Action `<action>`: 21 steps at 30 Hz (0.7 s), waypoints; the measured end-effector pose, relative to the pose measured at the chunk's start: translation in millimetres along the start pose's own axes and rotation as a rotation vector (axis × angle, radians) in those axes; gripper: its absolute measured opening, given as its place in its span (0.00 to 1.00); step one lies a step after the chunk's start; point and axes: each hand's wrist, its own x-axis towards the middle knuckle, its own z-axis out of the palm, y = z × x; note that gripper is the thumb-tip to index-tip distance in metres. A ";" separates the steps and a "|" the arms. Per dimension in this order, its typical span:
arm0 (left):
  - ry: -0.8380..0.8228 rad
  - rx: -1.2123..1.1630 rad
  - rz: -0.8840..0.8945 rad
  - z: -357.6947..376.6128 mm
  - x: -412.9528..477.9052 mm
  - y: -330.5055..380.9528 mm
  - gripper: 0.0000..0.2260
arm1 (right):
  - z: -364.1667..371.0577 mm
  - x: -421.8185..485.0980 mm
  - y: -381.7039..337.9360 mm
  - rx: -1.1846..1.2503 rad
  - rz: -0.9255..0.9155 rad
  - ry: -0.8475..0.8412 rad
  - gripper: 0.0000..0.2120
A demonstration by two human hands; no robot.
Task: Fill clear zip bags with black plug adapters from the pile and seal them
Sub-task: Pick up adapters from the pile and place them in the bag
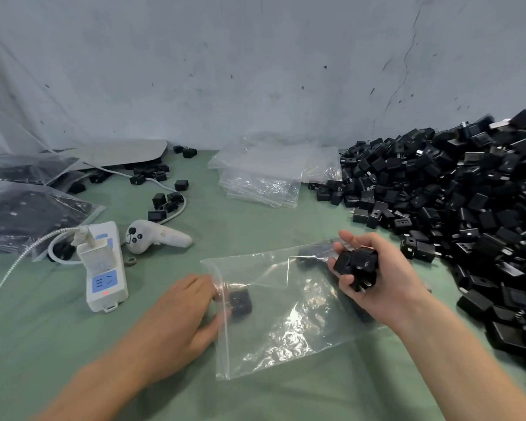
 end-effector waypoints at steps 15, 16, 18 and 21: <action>-0.164 0.013 0.192 10.8 32.7 13.8 0.20 | -10.0 4.9 -6.5 0.034 0.096 0.039 0.06; -0.171 0.008 0.200 12.7 37.1 17.1 0.22 | -11.0 4.8 -7.0 0.044 0.114 0.036 0.06; -0.195 -0.004 0.212 17.4 45.7 23.9 0.25 | -12.5 4.7 -7.5 0.067 0.142 0.024 0.07; -0.210 0.011 0.211 24.9 60.2 32.3 0.27 | -12.7 3.7 -8.5 0.113 0.169 0.011 0.07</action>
